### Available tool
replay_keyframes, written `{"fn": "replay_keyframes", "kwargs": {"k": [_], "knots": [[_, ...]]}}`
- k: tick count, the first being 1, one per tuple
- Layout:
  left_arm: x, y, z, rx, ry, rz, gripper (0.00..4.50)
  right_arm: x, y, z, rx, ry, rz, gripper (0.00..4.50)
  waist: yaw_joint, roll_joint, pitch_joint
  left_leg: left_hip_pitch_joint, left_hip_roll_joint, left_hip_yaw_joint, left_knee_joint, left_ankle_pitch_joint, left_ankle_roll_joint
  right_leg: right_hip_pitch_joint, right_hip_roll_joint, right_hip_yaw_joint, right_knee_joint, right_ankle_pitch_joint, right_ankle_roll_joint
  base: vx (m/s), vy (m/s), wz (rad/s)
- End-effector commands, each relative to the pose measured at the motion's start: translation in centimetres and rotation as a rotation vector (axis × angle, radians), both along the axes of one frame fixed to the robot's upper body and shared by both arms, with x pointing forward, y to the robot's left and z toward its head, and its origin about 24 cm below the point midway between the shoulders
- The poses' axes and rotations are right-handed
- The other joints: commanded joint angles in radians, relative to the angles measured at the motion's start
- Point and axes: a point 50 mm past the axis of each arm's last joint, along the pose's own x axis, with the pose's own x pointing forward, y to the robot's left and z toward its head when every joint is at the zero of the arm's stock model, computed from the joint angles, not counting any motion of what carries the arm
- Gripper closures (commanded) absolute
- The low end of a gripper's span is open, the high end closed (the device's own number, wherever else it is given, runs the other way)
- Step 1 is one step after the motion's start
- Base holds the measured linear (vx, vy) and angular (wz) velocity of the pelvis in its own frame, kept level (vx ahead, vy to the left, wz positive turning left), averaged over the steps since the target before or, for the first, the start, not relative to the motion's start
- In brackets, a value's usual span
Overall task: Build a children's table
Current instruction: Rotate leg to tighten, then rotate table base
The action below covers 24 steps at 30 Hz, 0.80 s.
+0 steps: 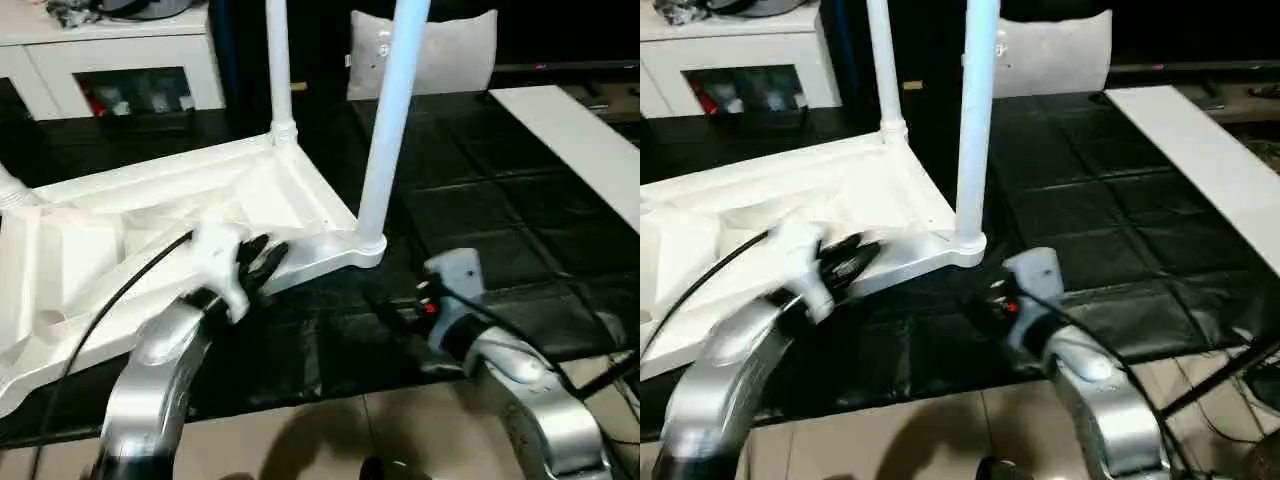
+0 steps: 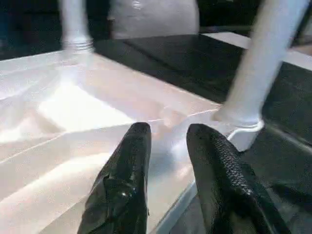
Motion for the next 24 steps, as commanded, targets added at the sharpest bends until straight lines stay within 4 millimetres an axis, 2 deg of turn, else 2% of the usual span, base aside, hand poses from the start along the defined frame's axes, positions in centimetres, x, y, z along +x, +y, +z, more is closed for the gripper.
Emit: {"fn": "replay_keyframes", "kwargs": {"k": [1,2,3,4,5,6,7,8,9,10,11,12,13,14,15,16,17,18,19,20,21,22,24], "knots": [[-0.8,0.5,0.3,0.024,0.018,0.057,3.06,0.3,0.3,0.4,0.0,-0.022,0.032,0.0,0.015,-0.029,-0.027,-0.025,-0.034,0.021,-0.109,-0.702,0.083,0.078,-0.027,0.07,-0.01,-0.729,0.007,0.013,-0.078,0.62],[-0.8,0.5,0.3,0.024,0.018,0.057,3.06,0.3,0.3,0.4,0.0,-0.022,0.032,0.0,0.012,-0.054,-0.002,0.108,-0.1,0.066,0.108,-0.537,0.039,-0.076,-0.055,0.001,-0.212,-1.15,0.059,0.038,-0.082,0.82],[-1.2,0.4,0.2,0.022,0.032,0.075,3.06,0.5,0.3,0.5,0.004,-0.027,0.041,0.0,-0.054,-0.052,-0.006,0.141,-0.124,0.081,0.253,-0.35,0.059,-0.122,-0.106,-0.049,-0.244,-1.304,0.055,0.038,-0.082,0.82],[-1.4,0.3,0.0,0.03,0.042,0.089,3.06,0.8,0.2,0.6,0.014,-0.039,0.049,0.0,-0.067,-0.04,-0.02,0.115,-0.039,0.068,0.195,-0.511,0.056,0.008,-0.162,-0.141,-0.203,-1.189,0.129,0.086,0.029,0.53],[-1.5,0.3,-0.1,0.036,0.044,0.093,3.06,0.9,0.1,0.6,0.016,-0.047,0.051,0.0,-0.056,-0.013,-0.03,0.088,-0.023,0.069,0.122,-0.605,0.053,0.085,-0.161,-0.139,-0.139,-1.003,0.125,0.198,0.163,0.42],[-1.6,0.2,-0.2,0.045,0.048,0.094,3.06,1.1,0.0,0.6,0.033,-0.046,0.033,0.0,-0.04,0.009,-0.035,-0.001,-0.009,0.06,0.022,-0.657,0.06,0.199,-0.115,-0.083,0.014,-0.726,0.063,0.198,0.163,0.42],[-1.7,0.0,-0.2,0.045,0.051,0.098,3.06,1.2,0.0,0.7,0.034,-0.048,0.047,0.0,-0.054,0.043,-0.03,0.093,0.09,-0.002,-0.123,-0.921,0.061,0.086,-0.017,-0.002,0.117,-0.362,0.011,0.176,0.029,0.35],[-1.7,0.0,-0.2,0.044,0.053,0.099,3.06,1.2,0.0,0.7,0.033,-0.049,0.049,0.0,-0.081,0.014,-0.02,0.157,0.096,-0.031,-0.136,-0.911,0.06,0.025,-0.034,0.031,0.108,-0.211,-0.035,0.136,-0.062,0.03],[-1.9,-0.3,-0.4,0.031,0.062,0.09,3.06,1.2,-0.2,1.0,0.023,-0.073,0.052,0.0,-0.079,-0.036,-0.001,0.14,0.049,0.011,-0.115,-0.812,0.08,0.025,-0.046,0.068,0.053,-0.235,-0.075,0.136,-0.062,0.03],[-1.9,-0.3,-0.5,0.027,0.064,0.086,3.06,1.3,-0.3,1.0,0.022,-0.082,0.048,0.0,-0.066,-0.051,-0.002,0.109,0.011,0.027,-0.09,-0.732,0.091,0.05,-0.06,0.095,0.001,-0.387,-0.074,0.13,-0.023,0.02],[-2.1,-0.4,-0.6,0.03,0.071,0.077,3.06,1.2,-0.3,1.2,0.035,-0.086,0.066,0.0,-0.032,-0.078,-0.041,0.074,-0.071,0.057,0.011,-0.36,0.136,0.116,-0.113,0.203,-0.065,-0.568,-0.124,0.147,-0.022,-0.1],[-2.2,-0.3,-0.6,0.027,0.078,0.078,2.88,1.0,-0.2,1.2,0.059,-0.074,0.101,0.0,0.013,-0.081,-0.075,-0.004,-0.059,0.013,0.083,-0.034,0.165,0.202,-0.192,0.279,-0.064,-0.421,-0.174,0.147,-0.022,-0.1],[-2.4,-0.3,-0.5,0.016,0.078,0.077,2.88,0.8,-0.1,1.3,0.072,-0.065,0.125,0.0,0.027,-0.084,-0.092,-0.032,-0.049,-0.012,0.073,0.196,0.124,0.206,-0.172,0.26,0.001,0.081,-0.234,0.183,0.001,-0.11],[-2.4,-0.3,-0.5,0.01,0.077,0.073,2.88,0.8,-0.1,1.3,0.075,-0.061,0.132,0.0,0.029,-0.078,-0.087,-0.043,-0.046,-0.017,0.049,0.314,0.108,0.191,-0.139,0.23,0.034,0.378,-0.242,0.113,-0.001,-0.03],[-2.6,-0.3,-0.3,0.008,0.075,0.057,2.88,0.7,0.0,1.3,0.088,-0.056,0.147,0.0,0.026,-0.059,-0.083,-0.011,-0.042,-0.009,-0.001,0.543,0.09,0.12,-0.036,0.153,0.067,0.656,-0.215,0.113,-0.001,-0.03],[-2.7,-0.2,-0.1,0.021,0.069,0.034,2.88,0.6,0.1,1.4,0.102,-0.052,0.167,0.0,0.025,-0.042,-0.091,0.02,-0.048,-0.009,0.01,0.647,0.095,0.089,-0.009,0.146,0.065,0.644,-0.215,0.0,0.0,0.0],[-2.8,-0.1,0.1,0.035,0.059,0.005,2.88,0.7,0.3,1.5,0.115,-0.052,0.191,0.0,0.015,-0.035,-0.107,0.068,-0.049,-0.025,0.03,0.823,0.087,0.049,0.009,0.151,0.065,0.561,-0.201,0.071,-0.009,0.16],[-2.9,0.0,0.1,0.042,0.058,-0.006,2.88,0.7,0.4,1.6,0.125,-0.052,0.204,0.0,0.014,-0.039,-0.11,0.074,-0.053,-0.031,0.03,0.879,0.081,0.045,0.012,0.158,0.061,0.537,-0.186,0.071,-0.009,0.16],[-3.0,0.2,0.2,0.053,0.059,-0.024,2.88,0.7,0.6,1.7,0.145,-0.053,0.225,0.0,0.022,-0.043,-0.097,0.073,-0.058,-0.022,0.024,0.86,0.07,0.035,0.006,0.164,0.04,0.473,-0.173,0.128,0.002,0.07],[-3.0,0.4,0.2,0.063,0.061,-0.028,2.88,0.7,0.8,1.8,0.151,-0.053,0.246,0.0,0.03,-0.052,-0.09,0.051,-0.059,-0.011,0.008,0.709,0.072,0.057,-0.002,0.176,0.027,0.395,-0.157,0.064,0.002,0.05],[-3.2,0.6,0.2,0.072,0.072,-0.056,2.88,0.7,1.0,2.0,0.147,-0.066,0.278,0.0,0.039,-0.061,-0.086,0.034,-0.054,-0.002,-0.008,0.528,0.073,0.078,-0.014,0.186,0.017,0.333,-0.148,0.064,0.002,0.05],[-3.3,0.8,0.1,0.091,0.081,-0.073,2.88,0.8,1.1,2.1,0.15,-0.072,0.272,0.0,0.045,-0.058,-0.081,0.026,-0.044,0.001,-0.026,0.384,0.068,0.086,-0.023,0.187,0.005,0.265,-0.162,0.0,0.0,0.0],[-3.5,1.1,0.1,0.121,0.105,-0.114,2.88,1.2,1.3,2.3,0.173,-0.08,0.255,0.0,0.048,-0.059,-0.073,0.017,-0.036,0.001,-0.043,0.239,0.067,0.094,-0.032,0.19,-0.006,0.182,-0.176,-0.061,-0.012,-0.02]]}}
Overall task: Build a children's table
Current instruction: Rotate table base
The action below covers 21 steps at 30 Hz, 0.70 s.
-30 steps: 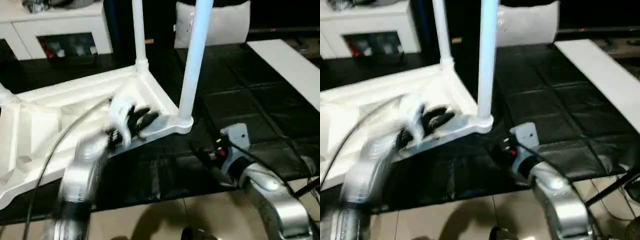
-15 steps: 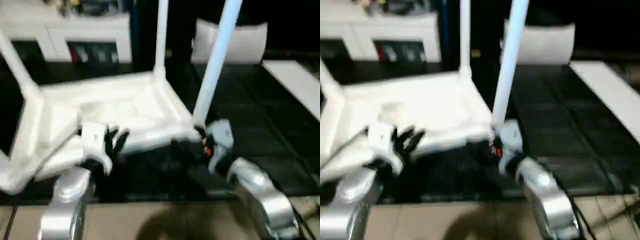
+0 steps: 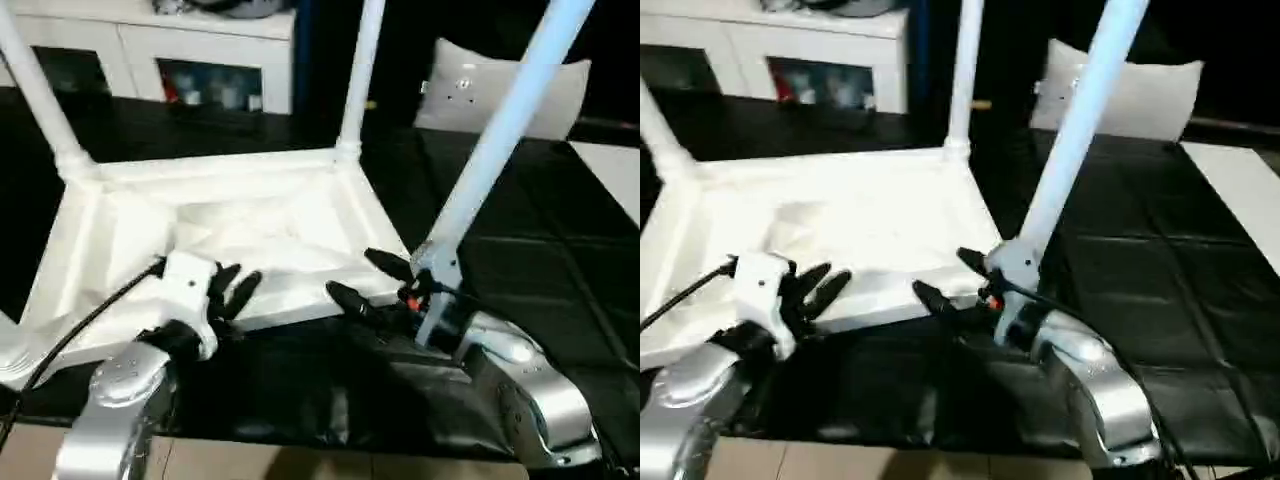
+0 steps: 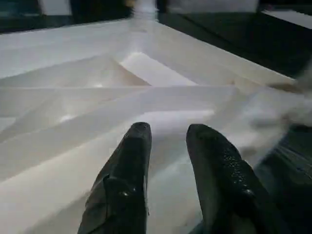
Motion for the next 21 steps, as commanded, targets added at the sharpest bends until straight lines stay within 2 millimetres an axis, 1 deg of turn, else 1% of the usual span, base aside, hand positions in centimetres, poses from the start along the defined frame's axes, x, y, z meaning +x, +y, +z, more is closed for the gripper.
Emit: {"fn": "replay_keyframes", "kwargs": {"k": [1,2,3,5,6,7,8,9,10,11,12,13,14,15,16,17,18,19,20,21], "knots": [[-0.3,-0.1,0.4,0.013,0.019,-0.075,2.88,0.8,0.0,0.7,0.016,-0.02,-0.03,0.0,0.005,0.008,-0.042,-0.013,0.048,0.004,-0.082,0.3,0.036,0.066,-0.071,0.049,-0.059,0.25,-0.203,-0.063,-0.024,-0.01],[-0.4,0.0,0.6,0.017,0.026,-0.095,2.88,1.1,0.1,0.8,0.012,-0.023,-0.043,0.0,0.001,0.008,-0.041,-0.015,0.048,0.004,-0.088,0.256,0.043,0.066,-0.072,0.049,-0.062,0.213,-0.211,-0.052,-0.027,0.0],[-0.5,0.0,0.7,0.024,0.033,-0.117,2.88,1.4,0.3,0.8,0.007,-0.012,-0.046,0.0,0.001,0.01,-0.039,-0.016,0.051,0.003,-0.091,0.24,0.044,0.066,-0.074,0.048,-0.064,0.195,-0.214,-0.052,-0.027,0.0],[-0.6,0.3,0.7,0.057,0.056,-0.185,2.88,2.3,0.6,0.8,-0.022,-0.002,-0.062,0.0,-0.002,0.02,-0.035,-0.013,0.052,0.004,-0.097,0.172,0.048,0.058,-0.074,0.045,-0.07,0.13,-0.236,-0.059,-0.025,0.01],[-0.6,0.8,0.4,0.077,0.085,-0.205,2.88,2.9,0.9,0.7,-0.043,-0.009,-0.055,0.0,-0.003,0.028,-0.033,-0.014,0.053,0.006,-0.099,0.127,0.044,0.055,-0.073,0.045,-0.074,0.093,-0.241,-0.062,-0.023,0.02],[-0.5,0.9,0.3,0.08,0.095,-0.213,2.88,3.0,1.0,0.6,-0.05,-0.003,-0.056,0.0,-0.001,0.035,-0.031,-0.014,0.057,0.006,-0.1,0.104,0.042,0.054,-0.076,0.046,-0.073,0.077,-0.244,-0.065,-0.02,0.02],[-0.5,1.0,0.1,0.086,0.115,-0.233,2.88,3.4,1.2,0.4,-0.064,0.01,-0.059,0.0,-0.005,0.039,-0.031,-0.015,0.057,0.009,-0.101,0.077,0.036,0.054,-0.074,0.044,-0.077,0.062,-0.25,-0.06,-0.012,0.02],[-0.5,1.2,-0.1,0.091,0.134,-0.25,2.88,3.6,1.3,0.3,-0.076,0.023,-0.062,0.0,-0.002,0.041,-0.029,-0.017,0.058,0.009,-0.105,0.055,0.032,0.054,-0.075,0.045,-0.076,0.04,-0.253,-0.06,-0.012,0.02],[-0.6,1.3,-0.2,0.093,0.145,-0.261,2.88,3.9,1.4,0.1,-0.094,0.027,-0.068,0.0,-0.001,0.05,-0.029,-0.016,0.058,0.011,-0.104,0.04,0.029,0.051,-0.074,0.045,-0.076,0.029,-0.256,-0.055,-0.007,0.03],[-0.7,1.6,-0.3,0.125,0.156,-0.279,2.88,4.2,1.5,0.0,-0.123,0.02,-0.084,0.0,-0.002,0.04,-0.03,-0.018,0.061,0.015,-0.106,0.03,0.029,0.052,-0.075,0.046,-0.079,0.019,-0.258,0.0,0.0,0.0],[-0.6,1.9,-0.2,0.139,0.17,-0.292,2.88,4.9,1.4,0.2,-0.114,0.023,-0.135,0.0,0.001,0.042,-0.029,-0.019,0.061,0.02,-0.108,0.025,0.026,0.049,-0.074,0.046,-0.08,0.007,-0.256,0.0,0.0,0.0],[-0.6,1.9,-0.2,0.14,0.173,-0.294,2.88,5.2,1.4,0.3,-0.108,0.022,-0.15,0.0,0.002,0.046,-0.03,-0.018,0.062,0.021,-0.109,0.018,0.022,0.047,-0.073,0.045,-0.078,0.0,-0.256,0.0,0.0,0.0],[-0.7,2.2,-0.3,0.152,0.194,-0.3,2.88,5.8,1.3,0.4,-0.087,0.019,-0.196,0.0,-0.003,0.05,-0.029,-0.022,0.063,0.024,-0.113,-0.007,0.01,0.048,-0.074,0.044,-0.079,-0.024,-0.255,0.0,0.0,0.0],[-0.8,2.3,-0.5,0.173,0.212,-0.307,2.88,6.1,1.2,0.4,-0.091,0.015,-0.221,0.0,0.0,0.05,-0.029,-0.021,0.066,0.027,-0.115,-0.026,0.001,0.046,-0.075,0.044,-0.081,-0.049,-0.247,0.0,0.0,0.0],[-0.9,2.4,-0.7,0.196,0.231,-0.32,2.88,6.4,1.1,0.2,-0.1,0.017,-0.245,0.0,-0.001,0.044,-0.029,-0.02,0.067,0.032,-0.116,-0.034,-0.001,0.041,-0.073,0.044,-0.083,-0.063,-0.242,0.0,0.0,0.0],[-1.0,2.5,-0.9,0.214,0.248,-0.33,2.88,6.6,0.9,0.1,-0.102,0.024,-0.276,0.0,0.0,0.049,-0.029,-0.019,0.066,0.034,-0.116,-0.036,-0.002,0.039,-0.072,0.044,-0.081,-0.068,-0.242,0.0,0.0,0.0],[-1.1,2.6,-1.0,0.224,0.264,-0.333,2.77,6.8,0.8,0.0,-0.096,0.033,-0.304,0.0,-0.001,0.048,-0.029,-0.019,0.067,0.039,-0.117,-0.035,-0.004,0.038,-0.072,0.046,-0.083,-0.069,-0.237,0.0,0.0,0.0],[-1.2,2.7,-1.1,0.232,0.273,-0.334,2.77,6.9,0.6,0.0,-0.09,0.04,-0.322,0.0,-0.001,0.049,-0.031,-0.02,0.067,0.041,-0.117,-0.02,-0.005,0.038,-0.071,0.046,-0.082,-0.053,-0.236,0.0,0.0,0.0],[-1.2,2.8,-1.3,0.247,0.28,-0.331,2.67,7.1,0.4,-0.1,-0.081,0.048,-0.347,0.0,0.0,0.047,-0.031,-0.019,0.068,0.043,-0.117,-0.014,-0.004,0.037,-0.071,0.046,-0.082,-0.042,-0.236,0.0,0.0,0.0],[-1.2,3.1,-1.6,0.271,0.293,-0.312,2.5,7.3,-0.1,-0.2,-0.089,0.049,-0.383,0.0,0.002,0.048,-0.033,-0.022,0.068,0.044,-0.117,0.006,-0.003,0.039,-0.071,0.046,-0.08,-0.012,-0.238,0.0,0.0,0.0]]}}
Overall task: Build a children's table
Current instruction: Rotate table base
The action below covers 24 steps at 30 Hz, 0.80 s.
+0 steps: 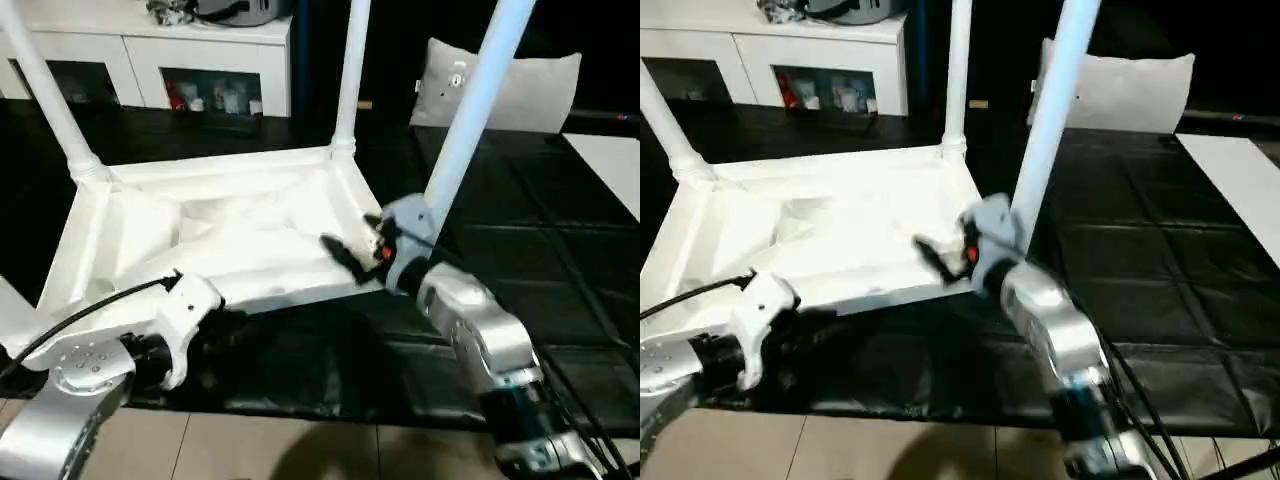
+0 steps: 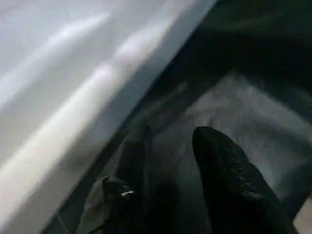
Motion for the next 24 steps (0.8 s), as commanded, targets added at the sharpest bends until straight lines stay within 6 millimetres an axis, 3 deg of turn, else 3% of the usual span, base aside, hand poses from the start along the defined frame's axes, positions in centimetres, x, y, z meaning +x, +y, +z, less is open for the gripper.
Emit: {"fn": "replay_keyframes", "kwargs": {"k": [1,5,8,10,12,15,16,19,21,22,24], "knots": [[0.0,0.4,-0.5,0.049,0.02,0.013,2.5,0.5,-1.1,-0.1,-0.009,0.001,-0.074,0.0,0.002,0.016,-0.049,-0.022,0.04,0.006,-0.09,-0.032,0.007,0.044,-0.071,0.052,-0.071,-0.033,-0.216,0.0,0.0,0.0],[0.4,1.4,-1.4,0.128,0.023,0.065,2.18,1.4,-3.4,-0.4,-0.054,-0.008,-0.219,0.0,0.005,0.018,-0.049,-0.02,0.039,0.011,-0.09,-0.035,0.003,0.041,-0.07,0.051,-0.072,-0.027,-0.211,0.0,0.0,0.0],[0.8,1.7,-1.7,0.139,-0.007,0.103,1.9,1.8,-4.8,-0.2,-0.072,-0.027,-0.289,0.0,0.018,0.016,-0.05,-0.019,0.042,0.015,-0.091,-0.039,-0.002,0.04,-0.069,0.052,-0.073,-0.033,-0.206,0.0,0.0,0.0],[1.4,1.8,-1.9,0.149,-0.037,0.131,1.82,2.0,-6.0,0.0,-0.083,-0.039,-0.331,0.0,0.026,0.018,-0.053,-0.017,0.042,0.018,-0.09,-0.025,0.0,0.037,-0.069,0.052,-0.071,-0.005,-0.205,0.0,0.0,0.0],[1.9,1.9,-2.3,0.163,-0.063,0.152,1.58,2.2,-7.5,0.1,-0.106,-0.053,-0.377,0.0,0.03,0.016,-0.059,-0.022,0.041,0.02,-0.085,0.02,0.007,0.04,-0.067,0.051,-0.064,0.069,-0.209,0.0,0.0,0.0],[2.7,1.7,-2.8,0.182,-0.088,0.166,1.4,2.3,-10.2,0.4,-0.144,-0.065,-0.441,0.0,0.039,0.016,-0.061,-0.026,0.039,0.024,-0.082,0.022,0.015,0.039,-0.067,0.051,-0.065,0.084,-0.209,0.0,0.0,0.0],[3.2,1.5,-2.9,0.184,-0.107,0.185,1.27,2.4,-11.4,0.6,-0.161,-0.073,-0.472,0.0,0.043,0.017,-0.056,-0.024,0.039,0.026,-0.085,-0.016,0.009,0.036,-0.066,0.049,-0.072,0.036,-0.207,0.0,0.0,0.0],[3.7,1.2,-2.8,0.17,-0.133,0.207,1.1,2.5,-12.8,1.0,-0.18,-0.084,-0.506,0.0,0.048,0.015,-0.053,-0.026,0.042,0.026,-0.089,-0.083,0.0,0.038,-0.07,0.05,-0.08,-0.072,-0.194,0.0,0.0,0.0],[4.3,0.8,-2.6,0.158,-0.172,0.224,0.97,2.6,-13.9,1.4,-0.199,-0.098,-0.542,0.0,0.047,0.017,-0.05,-0.024,0.043,0.027,-0.092,-0.123,-0.001,0.032,-0.07,0.049,-0.089,-0.142,-0.183,0.0,0.0,0.0],[4.6,0.4,-2.5,0.134,-0.196,0.238,0.72,2.6,-14.5,1.6,-0.21,-0.107,-0.559,0.0,0.047,0.018,-0.051,-0.027,0.043,0.027,-0.091,-0.118,0.0,0.033,-0.071,0.048,-0.09,-0.145,-0.179,0.0,0.0,0.0],[4.7,0.3,-2.4,0.123,-0.201,0.243,0.72,2.6,-14.6,1.6,-0.213,-0.109,-0.561,0.0,0.046,0.015,-0.052,-0.029,0.044,0.029,-0.09,-0.11,0.001,0.033,-0.071,0.048,-0.09,-0.136,-0.178,0.0,0.0,0.0]]}}
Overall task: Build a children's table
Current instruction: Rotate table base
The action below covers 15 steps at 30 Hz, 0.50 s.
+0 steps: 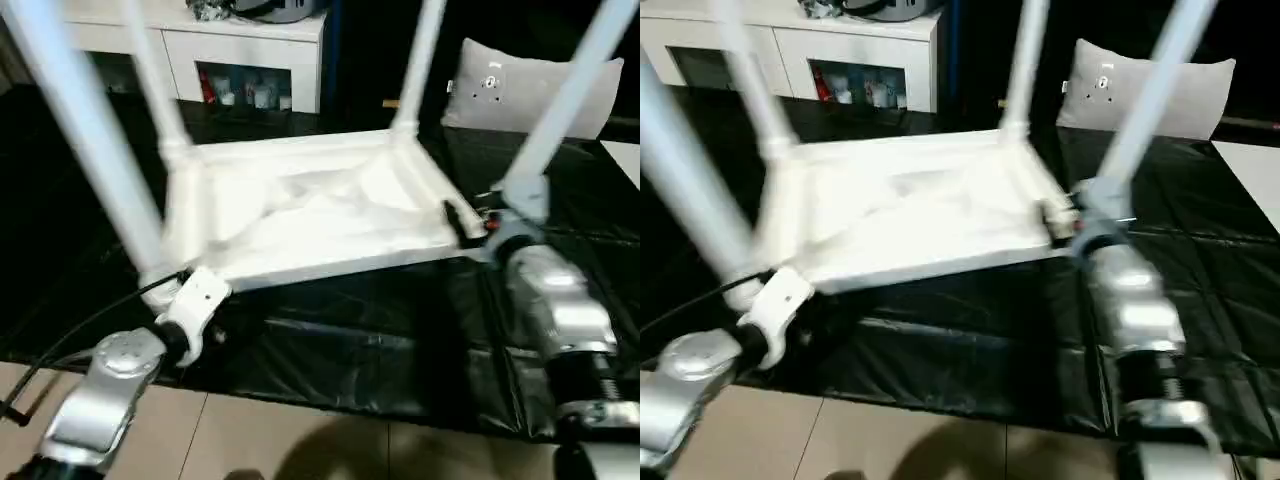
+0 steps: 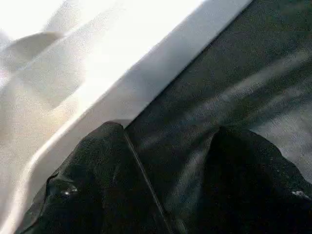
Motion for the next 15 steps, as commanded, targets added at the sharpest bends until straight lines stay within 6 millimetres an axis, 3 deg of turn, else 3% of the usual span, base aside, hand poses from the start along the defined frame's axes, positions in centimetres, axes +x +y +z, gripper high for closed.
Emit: {"fn": "replay_keyframes", "kwargs": {"k": [1,3,4,7,8,11,12,15], "knots": [[0.4,0.2,0.8,-0.016,-0.059,0.042,0.72,0.0,-1.3,0.7,-0.012,-0.036,-0.06,0.0,-0.009,0.007,-0.057,-0.02,0.031,0.006,-0.085,-0.1,0.004,0.053,-0.067,0.05,-0.084,-0.109,-0.179,0.0,0.0,0.0],[0.2,0.2,0.9,-0.04,-0.07,0.064,0.72,-0.2,-1.1,0.6,-0.007,-0.036,-0.051,0.0,-0.011,0.012,-0.058,-0.02,0.031,0.006,-0.083,-0.084,0.007,0.051,-0.066,0.048,-0.08,-0.079,-0.186,0.0,0.0,0.0],[-0.4,0.4,1.0,-0.062,-0.09,0.085,0.52,-0.4,-0.5,0.3,0.008,-0.03,-0.03,0.0,-0.012,0.013,-0.06,-0.022,0.03,0.006,-0.082,-0.071,0.011,0.054,-0.065,0.048,-0.078,-0.055,-0.192,0.0,0.0,0.0],[-1.1,0.6,0.9,-0.098,-0.086,0.094,0.34,-0.7,0.1,0.1,0.015,-0.029,0.014,0.0,-0.021,0.008,-0.061,-0.027,0.029,0.007,-0.079,-0.044,0.031,0.056,-0.062,0.047,-0.075,-0.002,-0.202,0.0,0.0,0.0],[-2.4,1.2,0.7,-0.153,-0.063,0.082,0.25,-1.3,1.6,-0.2,0.021,-0.032,0.128,0.0,-0.025,0.007,-0.061,-0.028,0.028,0.007,-0.079,-0.045,0.039,0.055,-0.062,0.046,-0.076,-0.006,-0.208,0.0,0.0,0.0],[-3.4,2.3,0.6,-0.173,-0.052,0.078,0.05,-2.1,3.4,-0.8,0.063,-0.016,0.26,0.0,-0.03,0.008,-0.055,-0.031,0.034,0.007,-0.084,-0.081,0.06,0.053,-0.064,0.047,-0.084,-0.06,-0.198,0.0,0.0,0.0],[-3.9,3.4,0.8,-0.175,-0.063,0.088,0.05,-2.8,4.6,-1.2,0.107,-0.006,0.331,0.0,-0.035,-0.003,-0.053,-0.025,0.035,0.008,-0.088,-0.112,0.071,0.046,-0.06,0.046,-0.092,-0.114,-0.194,0.0,0.0,0.0],[-4.1,4.3,1.3,-0.191,-0.07,0.106,0.05,-3.3,5.5,-1.5,0.129,0.01,0.39,0.0,-0.029,0.005,-0.052,-0.025,0.038,0.008,-0.09,-0.107,0.072,0.04,-0.062,0.048,-0.09,-0.139,-0.195,0.0,0.0,0.0]]}}
